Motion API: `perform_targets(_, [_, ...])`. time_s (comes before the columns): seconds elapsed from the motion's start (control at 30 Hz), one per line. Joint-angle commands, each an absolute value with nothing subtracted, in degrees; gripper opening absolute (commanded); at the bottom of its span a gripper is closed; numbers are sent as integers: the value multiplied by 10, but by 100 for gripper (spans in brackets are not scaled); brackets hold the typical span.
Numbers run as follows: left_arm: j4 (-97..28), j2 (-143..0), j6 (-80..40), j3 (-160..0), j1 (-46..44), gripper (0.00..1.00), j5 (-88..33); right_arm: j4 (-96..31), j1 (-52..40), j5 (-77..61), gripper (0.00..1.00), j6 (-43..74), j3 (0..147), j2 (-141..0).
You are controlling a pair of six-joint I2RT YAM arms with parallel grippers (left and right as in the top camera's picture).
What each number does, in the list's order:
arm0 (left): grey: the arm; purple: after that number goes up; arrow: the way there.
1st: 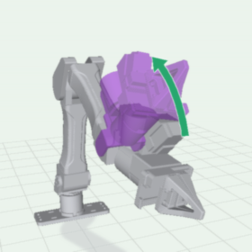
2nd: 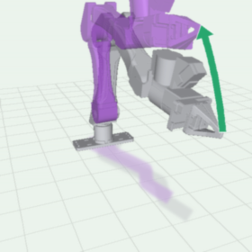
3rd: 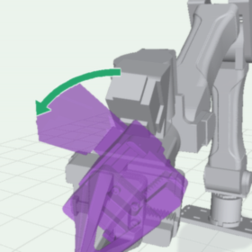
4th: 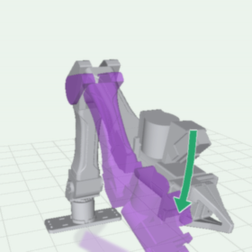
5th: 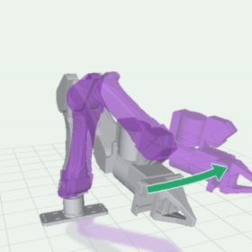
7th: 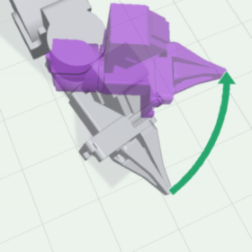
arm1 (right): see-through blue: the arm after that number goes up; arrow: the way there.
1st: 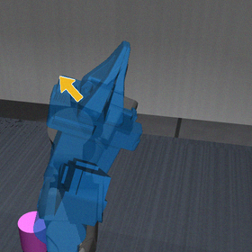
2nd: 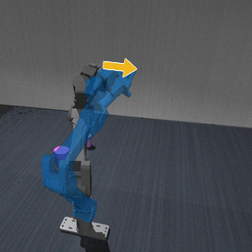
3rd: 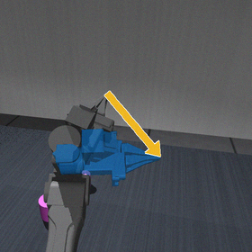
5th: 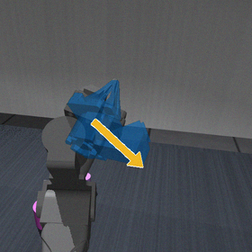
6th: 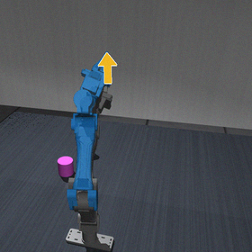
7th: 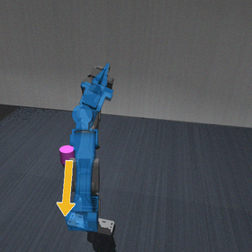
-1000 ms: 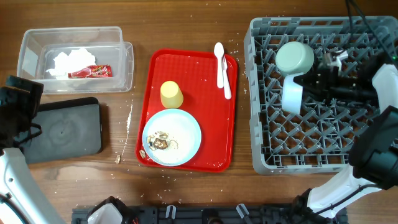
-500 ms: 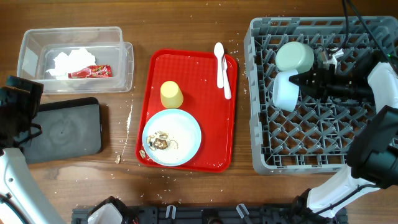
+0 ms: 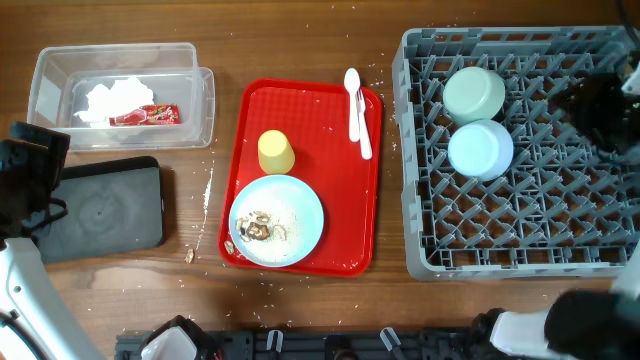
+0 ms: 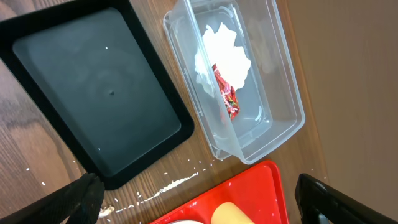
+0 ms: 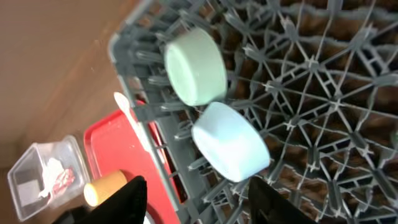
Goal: Sort waste into correct bins and load items into the dishwasher rack
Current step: 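Grasp the white spoon with the right gripper and insert it in the rack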
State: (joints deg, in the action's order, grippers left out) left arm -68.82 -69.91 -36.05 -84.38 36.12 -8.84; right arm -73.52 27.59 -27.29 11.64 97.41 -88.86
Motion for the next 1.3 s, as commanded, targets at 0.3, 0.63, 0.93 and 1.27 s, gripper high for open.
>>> perform_targets(0.3, [-686, -699, -351, -843, 363, 100, -87, -607, -265, 123, 91, 165, 1150, -1187])
perform_targets(0.63, [-686, -699, -351, -843, 363, 100, -87, -467, -266, 95, 55, 167, 1148, -1357])
perform_targets(0.93, [-686, -699, -351, -843, 363, 100, -87, -467, -266, 122, 49, 187, 1147, -1401])
perform_targets(1.27, [-686, -699, -351, -843, 363, 100, -87, -492, -266, 120, 10, 195, 1148, -1341])
